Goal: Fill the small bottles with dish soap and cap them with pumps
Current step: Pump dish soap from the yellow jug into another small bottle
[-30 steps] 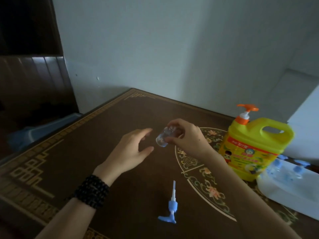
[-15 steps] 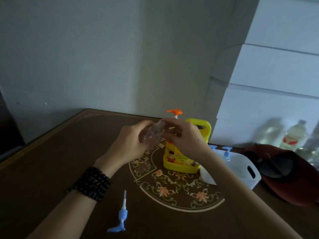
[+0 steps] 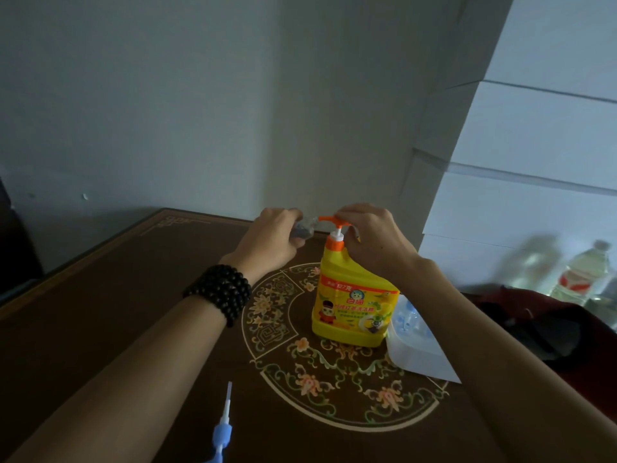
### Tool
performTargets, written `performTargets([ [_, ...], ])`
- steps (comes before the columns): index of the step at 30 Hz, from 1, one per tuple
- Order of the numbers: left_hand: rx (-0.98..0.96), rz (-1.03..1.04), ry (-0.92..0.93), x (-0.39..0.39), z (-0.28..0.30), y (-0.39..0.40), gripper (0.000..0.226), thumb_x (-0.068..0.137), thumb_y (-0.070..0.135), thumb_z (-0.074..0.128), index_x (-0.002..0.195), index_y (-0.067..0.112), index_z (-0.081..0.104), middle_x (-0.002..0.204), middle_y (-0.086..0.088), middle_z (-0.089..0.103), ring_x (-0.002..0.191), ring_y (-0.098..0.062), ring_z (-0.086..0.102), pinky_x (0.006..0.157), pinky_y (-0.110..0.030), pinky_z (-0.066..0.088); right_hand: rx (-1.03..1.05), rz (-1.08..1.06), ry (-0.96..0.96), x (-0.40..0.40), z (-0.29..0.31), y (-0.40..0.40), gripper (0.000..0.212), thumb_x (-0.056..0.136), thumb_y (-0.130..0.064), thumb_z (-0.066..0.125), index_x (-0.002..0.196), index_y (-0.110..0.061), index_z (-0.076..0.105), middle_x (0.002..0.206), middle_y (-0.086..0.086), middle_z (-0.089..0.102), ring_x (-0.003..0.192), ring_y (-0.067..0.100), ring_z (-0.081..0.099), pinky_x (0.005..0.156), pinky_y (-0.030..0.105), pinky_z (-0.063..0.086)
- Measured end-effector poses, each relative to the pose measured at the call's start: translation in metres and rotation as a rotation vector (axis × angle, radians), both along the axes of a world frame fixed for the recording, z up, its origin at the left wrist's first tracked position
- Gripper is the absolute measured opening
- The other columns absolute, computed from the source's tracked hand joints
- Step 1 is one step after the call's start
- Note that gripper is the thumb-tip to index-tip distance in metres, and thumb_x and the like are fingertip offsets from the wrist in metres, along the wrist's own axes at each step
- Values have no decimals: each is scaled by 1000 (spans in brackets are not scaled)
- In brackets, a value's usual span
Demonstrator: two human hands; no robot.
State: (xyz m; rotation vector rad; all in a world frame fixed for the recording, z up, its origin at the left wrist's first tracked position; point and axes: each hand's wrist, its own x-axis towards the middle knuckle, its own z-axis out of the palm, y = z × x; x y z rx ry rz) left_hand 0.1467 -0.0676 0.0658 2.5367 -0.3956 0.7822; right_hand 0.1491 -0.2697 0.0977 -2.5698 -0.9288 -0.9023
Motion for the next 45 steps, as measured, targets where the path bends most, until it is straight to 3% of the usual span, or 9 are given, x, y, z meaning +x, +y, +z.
performTargets([
  [3,10,-1,-1,2,1,1,34,86,11,75,118,7,66,109,-13,72,97,-27,70,81,-43,60,-29,31,-11,2,6,-1,33,78,7,55,102,-2,74,105,13,74,99,30,67,87,40,54],
  [7,-24,-7,-18,3,3,-1,38,85,12,77,121,10,66,110,-12,72,100,-25,70,77,-31,54,-64,37,0,2,12,-1,36,78,4,55,106,-8,75,105,10,75,99,27,68,87,39,54],
  [13,22,-33,-76,4,8,-12,42,84,13,77,124,17,66,110,-7,74,101,-25,71,77,-32,55,-23,53,72,-1,9,-1,43,74,-12,48,106,-17,76,100,5,76,97,26,67,83,40,52],
  [18,15,-85,-123,4,9,-16,30,83,14,78,109,26,71,94,-1,77,91,-23,73,69,-30,53,116,56,35,10,3,2,30,71,-3,61,94,-13,78,88,7,75,85,29,68,77,40,54],
  [27,27,-113,-109,8,-14,-14,39,79,4,78,109,28,74,86,9,76,82,-15,74,68,-28,56,176,-11,54,10,-29,8,27,67,7,48,82,-1,70,84,11,66,85,33,57,74,45,46],
  [31,13,-140,-111,5,2,-14,33,82,5,77,106,28,73,88,11,76,85,-13,74,70,-31,59,107,-25,62,5,-8,6,29,74,-2,53,95,-7,73,94,9,70,95,30,60,84,40,46],
  [37,11,-117,-92,1,12,-16,30,83,6,77,103,28,73,87,7,77,85,-14,74,64,-22,53,-62,-51,26,8,15,3,22,76,-11,59,93,-12,74,93,3,72,95,25,61,89,38,42],
  [41,23,-115,-118,3,5,-16,32,82,6,78,102,30,72,84,11,75,80,-12,73,62,-21,53,90,-34,28,14,0,7,18,75,-1,56,83,-6,71,82,7,67,81,28,58,77,40,45],
  [45,17,-116,-85,4,-6,-16,40,81,4,77,111,30,74,84,13,75,79,-9,73,68,-32,62,176,-50,28,20,-26,8,15,76,5,58,80,-5,69,81,6,64,82,25,55,74,38,41],
])
